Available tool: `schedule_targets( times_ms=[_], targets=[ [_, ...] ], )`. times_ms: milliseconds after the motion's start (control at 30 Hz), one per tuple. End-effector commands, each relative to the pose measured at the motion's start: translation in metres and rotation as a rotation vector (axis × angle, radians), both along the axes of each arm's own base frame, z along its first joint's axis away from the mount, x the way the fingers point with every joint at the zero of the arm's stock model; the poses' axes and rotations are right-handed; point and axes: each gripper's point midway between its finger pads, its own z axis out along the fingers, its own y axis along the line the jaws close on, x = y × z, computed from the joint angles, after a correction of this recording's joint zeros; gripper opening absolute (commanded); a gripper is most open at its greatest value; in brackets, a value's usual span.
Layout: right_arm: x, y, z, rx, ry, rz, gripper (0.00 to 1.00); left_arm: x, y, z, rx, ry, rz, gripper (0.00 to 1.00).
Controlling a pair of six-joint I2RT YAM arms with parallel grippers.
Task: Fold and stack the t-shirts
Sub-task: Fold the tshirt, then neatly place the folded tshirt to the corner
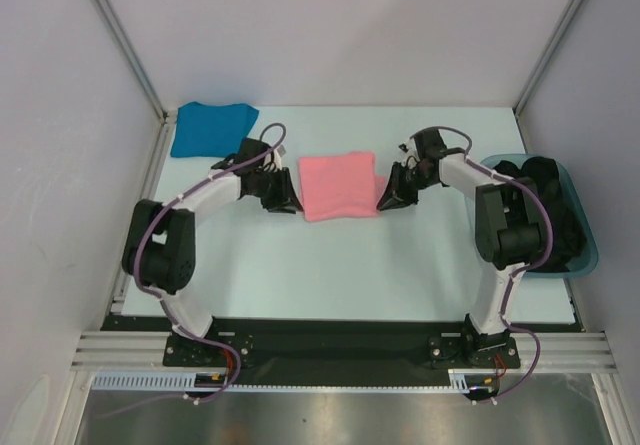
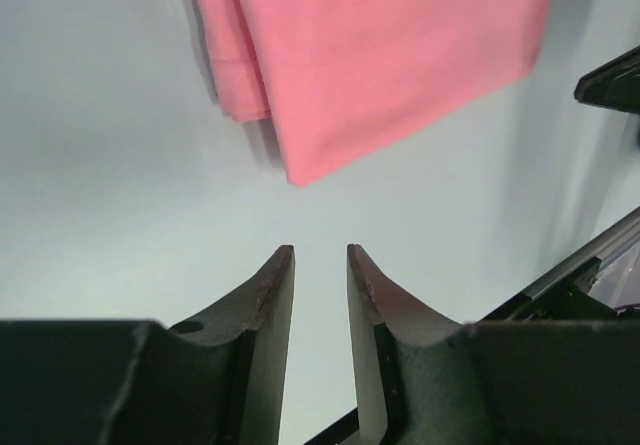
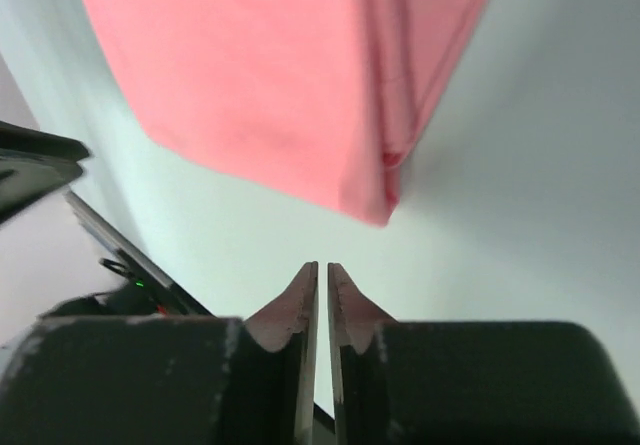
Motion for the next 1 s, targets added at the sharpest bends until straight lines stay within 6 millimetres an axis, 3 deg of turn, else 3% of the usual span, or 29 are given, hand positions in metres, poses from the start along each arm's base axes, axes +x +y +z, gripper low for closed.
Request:
schedule_targets(
  times_ms=[0,67,100,167,300,400,433,567,633,700,733,800,967],
  targets=[
    [-0.002,0.013,0.031,-0.125,-0.145,0.104,0.20,-0.003,0.021,0.033,0.048,-0.097,0.002,0.33],
    [0.000,0.016,0.028,-0.250,-0.210,0.165,0.34,-0.004,0.029,0.040,0.064,-0.116,0.024,0.37],
    [-0.009,0.038,0.030,-0.281,-0.248,0.246,0.39,-0.007,0.034,0.048,0.064,-0.133,0.046,0.37],
    [0.001,0.051,0.032,-0.393,-0.331,0.310,0.50,-0.008,0.045,0.053,0.077,-0.146,0.090,0.38],
    [-0.004,0.103,0.044,-0.395,-0.418,0.404,0.64,-0.019,0.074,0.069,0.056,-0.160,0.232,0.43],
    [-0.004,0.119,0.043,-0.437,-0.465,0.455,0.75,-0.031,0.087,0.071,0.068,-0.164,0.269,0.47],
    [-0.010,0.126,0.040,-0.477,-0.490,0.485,0.77,-0.036,0.090,0.078,0.067,-0.189,0.274,0.47],
    [-0.023,0.141,0.016,-0.582,-0.537,0.593,0.83,-0.062,0.100,0.074,0.079,-0.182,0.316,0.50],
    [-0.022,0.142,0.011,-0.657,-0.615,0.664,0.85,-0.075,0.106,0.063,0.077,-0.141,0.356,0.51],
    [-0.038,0.150,0.002,-0.690,-0.667,0.749,0.85,-0.090,0.112,0.052,0.104,-0.084,0.383,0.53],
    [-0.032,0.154,0.003,-0.718,-0.745,0.790,0.85,-0.095,0.115,0.048,0.119,-0.075,0.397,0.53],
    [-0.040,0.163,0.000,-0.756,-0.850,0.851,0.86,-0.103,0.117,0.043,0.120,-0.068,0.412,0.54],
    [-0.034,0.157,-0.002,-0.883,-0.963,0.925,0.84,-0.102,0.122,0.040,0.078,-0.059,0.475,0.55]
  ],
)
